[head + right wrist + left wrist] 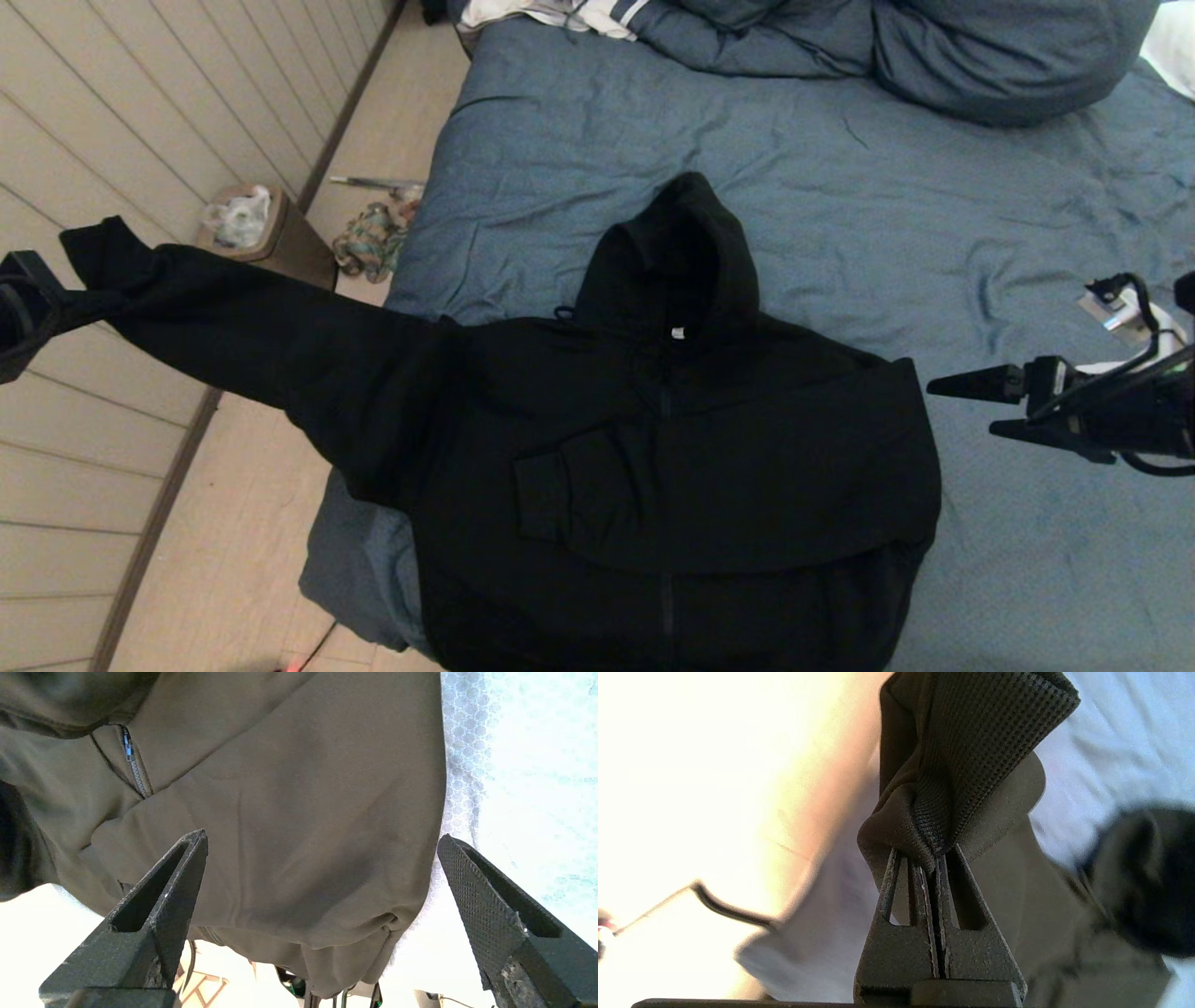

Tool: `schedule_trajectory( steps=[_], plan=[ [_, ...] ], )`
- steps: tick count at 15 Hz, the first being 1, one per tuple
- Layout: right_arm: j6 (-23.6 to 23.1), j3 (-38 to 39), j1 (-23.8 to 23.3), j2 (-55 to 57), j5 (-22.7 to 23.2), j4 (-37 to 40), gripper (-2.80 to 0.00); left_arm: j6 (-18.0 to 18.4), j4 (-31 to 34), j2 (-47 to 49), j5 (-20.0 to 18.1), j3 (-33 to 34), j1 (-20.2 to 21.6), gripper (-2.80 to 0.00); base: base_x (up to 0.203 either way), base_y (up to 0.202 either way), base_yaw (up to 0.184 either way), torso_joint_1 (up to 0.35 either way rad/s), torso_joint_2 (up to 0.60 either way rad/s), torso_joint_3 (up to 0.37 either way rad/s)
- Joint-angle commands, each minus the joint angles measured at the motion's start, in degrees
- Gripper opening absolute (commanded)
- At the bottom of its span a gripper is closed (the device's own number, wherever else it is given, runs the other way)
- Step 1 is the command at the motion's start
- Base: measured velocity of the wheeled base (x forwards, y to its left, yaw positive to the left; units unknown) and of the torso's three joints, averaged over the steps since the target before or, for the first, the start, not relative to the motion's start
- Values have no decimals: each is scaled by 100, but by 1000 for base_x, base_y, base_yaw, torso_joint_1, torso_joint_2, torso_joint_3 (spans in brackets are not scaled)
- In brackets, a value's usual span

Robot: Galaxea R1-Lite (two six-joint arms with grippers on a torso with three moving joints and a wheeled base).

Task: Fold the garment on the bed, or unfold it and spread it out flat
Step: Unfold the black sweatshirt

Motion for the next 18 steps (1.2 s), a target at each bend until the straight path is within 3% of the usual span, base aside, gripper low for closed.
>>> schedule_trajectory(
  steps=[1, 5, 6, 7, 8, 11, 15, 16, 18],
  plan=[
    [3, 6, 7, 18, 19, 0, 0, 14, -225, 381, -116, -46, 500, -280, 0, 0, 0, 0, 0, 0],
    [-6, 33, 16, 18, 11, 0, 0, 210, -434, 561, -195, 64, 960, -280, 0, 0, 0, 0, 0, 0],
    [-11, 33, 16, 15, 16, 0, 0, 202, -452, 564, -204, 57, 992, 0, 0, 0, 0, 0, 0, 0],
    [-40, 33, 16, 18, 19, 0, 0, 185, -464, 535, -284, 33, 1006, 0, 0, 0, 0, 0, 0, 0],
    [-41, 33, 16, -7, 19, 0, -280, 184, -464, 462, -469, 43, 1029, 0, 0, 0, 0, 0, 0, 0],
    [-32, 45, 7, -83, 52, 7, -280, 175, -464, 388, -582, 28, 1045, 0, 0, 0, 0, 0, 0, 0],
    [-41, 165, 33, -261, 422, 26, -280, 176, -404, 199, -630, 128, 1033, 0, 0, 0, 0, 0, 0, 0],
    [-33, 240, 154, -353, 450, 28, -280, 173, -391, 59, -706, 259, 969, 0, 0, 0, 0, 0, 0, 0],
    [17, 353, 565, -472, 451, 46, -280, 151, -362, -167, -841, 483, 423, 0, 0, 0, 0, 0, 0, 0]
  ],
)
